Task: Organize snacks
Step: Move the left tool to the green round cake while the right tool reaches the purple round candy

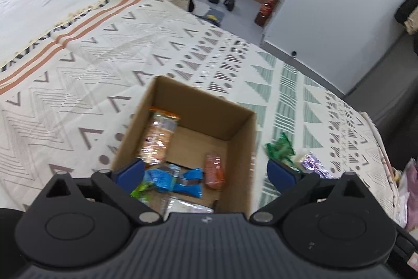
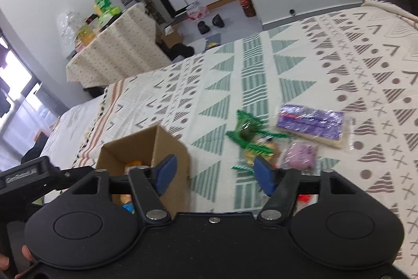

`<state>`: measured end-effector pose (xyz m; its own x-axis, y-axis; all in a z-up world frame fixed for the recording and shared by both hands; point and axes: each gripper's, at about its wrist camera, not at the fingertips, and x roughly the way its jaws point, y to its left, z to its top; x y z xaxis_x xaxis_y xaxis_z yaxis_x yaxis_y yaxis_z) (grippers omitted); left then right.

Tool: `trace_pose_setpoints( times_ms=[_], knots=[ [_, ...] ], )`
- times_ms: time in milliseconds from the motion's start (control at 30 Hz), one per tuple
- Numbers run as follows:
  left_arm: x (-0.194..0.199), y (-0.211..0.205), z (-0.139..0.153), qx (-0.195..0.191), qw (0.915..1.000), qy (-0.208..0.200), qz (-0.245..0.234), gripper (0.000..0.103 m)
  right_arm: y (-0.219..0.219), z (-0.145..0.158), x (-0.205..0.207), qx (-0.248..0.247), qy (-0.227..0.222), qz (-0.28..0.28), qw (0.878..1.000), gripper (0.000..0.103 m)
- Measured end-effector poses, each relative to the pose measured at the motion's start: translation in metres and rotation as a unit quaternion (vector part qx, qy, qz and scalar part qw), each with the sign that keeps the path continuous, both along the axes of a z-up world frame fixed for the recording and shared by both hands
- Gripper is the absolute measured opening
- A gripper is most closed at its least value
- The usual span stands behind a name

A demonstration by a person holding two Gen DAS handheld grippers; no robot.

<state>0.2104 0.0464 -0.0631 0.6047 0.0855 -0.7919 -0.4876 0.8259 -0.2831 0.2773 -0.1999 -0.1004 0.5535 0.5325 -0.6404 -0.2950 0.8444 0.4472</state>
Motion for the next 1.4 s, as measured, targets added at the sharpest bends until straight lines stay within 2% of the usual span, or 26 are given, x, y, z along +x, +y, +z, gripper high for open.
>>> trace_pose_setpoints(
  times_ms=[67, 133, 633, 767, 1200, 1400],
  knots=[
    [0.002, -0.009, 0.003, 0.002, 0.9999, -0.006, -0.008, 0.102, -0.008, 0.001, 0.001, 0.002, -0.002, -0.006, 1.0, 0.078],
    [0.004, -0.016, 0.005, -0.001, 0.9999, -0.011, -0.013, 0.102, -0.015, 0.002, 0.002, 0.005, -0.003, -0.013, 1.0, 0.079],
    [0.027, -0.074, 0.012, 0.006, 0.9968, -0.026, -0.075, 0.1, -0.06, -0.01, 0.011, 0.019, 0.031, -0.062, 0.997, 0.076],
    [0.035, -0.09, 0.01, 0.009, 0.9956, -0.029, -0.089, 0.099, -0.07, -0.015, 0.015, 0.024, 0.04, -0.076, 0.996, 0.072],
    [0.068, -0.121, -0.017, 0.0, 0.9929, -0.006, -0.119, 0.082, -0.089, -0.034, 0.029, 0.034, 0.07, -0.1, 0.992, 0.066],
    [0.086, -0.128, -0.036, -0.001, 0.9919, 0.011, -0.127, 0.077, -0.094, -0.044, 0.037, 0.034, 0.082, -0.108, 0.99, 0.065]
  ],
)
